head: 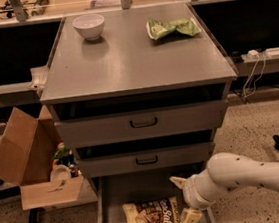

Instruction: Pick brown chip bag from bottom drawer and place on counter

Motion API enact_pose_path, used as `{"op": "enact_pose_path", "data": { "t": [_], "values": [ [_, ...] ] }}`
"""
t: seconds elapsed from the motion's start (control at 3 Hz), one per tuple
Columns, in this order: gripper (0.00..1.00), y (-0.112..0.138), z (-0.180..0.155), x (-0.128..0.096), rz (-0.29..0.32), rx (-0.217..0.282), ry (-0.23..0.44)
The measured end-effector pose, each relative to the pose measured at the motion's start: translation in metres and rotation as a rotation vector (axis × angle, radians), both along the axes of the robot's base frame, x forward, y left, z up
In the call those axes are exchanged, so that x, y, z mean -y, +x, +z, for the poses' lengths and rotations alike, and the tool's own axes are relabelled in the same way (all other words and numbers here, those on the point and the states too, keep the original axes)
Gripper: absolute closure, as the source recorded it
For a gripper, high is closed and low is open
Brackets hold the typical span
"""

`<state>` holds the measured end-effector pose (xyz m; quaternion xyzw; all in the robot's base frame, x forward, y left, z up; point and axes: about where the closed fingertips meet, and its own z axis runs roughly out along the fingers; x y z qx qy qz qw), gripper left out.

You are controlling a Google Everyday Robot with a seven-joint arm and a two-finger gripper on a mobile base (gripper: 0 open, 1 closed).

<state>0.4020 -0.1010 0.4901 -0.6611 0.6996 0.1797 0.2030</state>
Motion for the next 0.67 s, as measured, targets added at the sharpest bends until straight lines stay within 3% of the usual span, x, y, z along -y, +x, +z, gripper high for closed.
{"op": "enact_pose_path", "data": {
  "t": [0.33, 0.67],
  "values": [
    [0.00, 0.014, -0.077, -0.022, -0.014, -0.042, 0.096],
    [0.00, 0.013, -0.141, -0.045, -0.026, -0.129, 0.173]
  ]
}}
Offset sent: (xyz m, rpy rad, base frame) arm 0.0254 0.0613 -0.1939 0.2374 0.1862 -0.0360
